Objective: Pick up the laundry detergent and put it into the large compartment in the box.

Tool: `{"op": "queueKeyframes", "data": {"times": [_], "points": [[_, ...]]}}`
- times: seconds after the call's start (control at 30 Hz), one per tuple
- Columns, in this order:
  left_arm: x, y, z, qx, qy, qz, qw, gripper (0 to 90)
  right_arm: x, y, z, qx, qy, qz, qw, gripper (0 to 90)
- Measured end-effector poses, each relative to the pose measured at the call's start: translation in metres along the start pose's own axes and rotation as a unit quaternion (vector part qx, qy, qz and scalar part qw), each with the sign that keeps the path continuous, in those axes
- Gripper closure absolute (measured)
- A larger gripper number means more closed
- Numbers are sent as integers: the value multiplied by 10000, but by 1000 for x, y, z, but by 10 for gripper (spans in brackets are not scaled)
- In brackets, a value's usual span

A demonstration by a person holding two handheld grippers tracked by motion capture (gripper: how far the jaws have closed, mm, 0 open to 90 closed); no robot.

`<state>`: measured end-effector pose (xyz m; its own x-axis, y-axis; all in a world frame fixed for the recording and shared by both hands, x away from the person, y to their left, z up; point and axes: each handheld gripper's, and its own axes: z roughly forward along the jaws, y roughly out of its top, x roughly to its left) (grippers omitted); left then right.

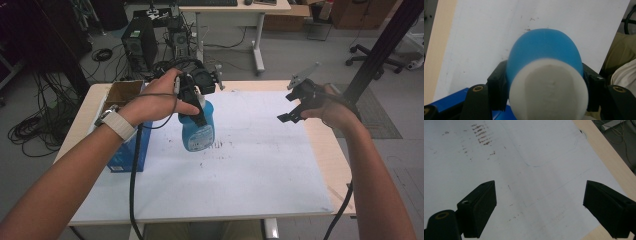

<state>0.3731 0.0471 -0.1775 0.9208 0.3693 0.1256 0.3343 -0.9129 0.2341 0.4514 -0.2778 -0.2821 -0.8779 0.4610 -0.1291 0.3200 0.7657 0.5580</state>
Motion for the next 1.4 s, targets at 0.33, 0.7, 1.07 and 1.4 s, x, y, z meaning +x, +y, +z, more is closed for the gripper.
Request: {"op": "queueKeyframes", "data": {"times": [0.33, 0.7, 1.07, 1.4], "points": [[4, -4, -14, 5, 139, -405, 9991, 373, 0, 2, 0, -26, 10, -33, 10000, 117], [8, -8, -25, 94, 234, -984, 9948, 373, 1, 3, -1, -63, 4, -79, 9999, 117], [14, -16, -40, 34, 335, -1563, 9871, 373, 1, 3, -2, -119, 9, -103, 9999, 117], [24, -22, -51, 32, 425, -2147, 9757, 374, 0, 4, -2, -131, 16, -122, 9998, 117]]}}
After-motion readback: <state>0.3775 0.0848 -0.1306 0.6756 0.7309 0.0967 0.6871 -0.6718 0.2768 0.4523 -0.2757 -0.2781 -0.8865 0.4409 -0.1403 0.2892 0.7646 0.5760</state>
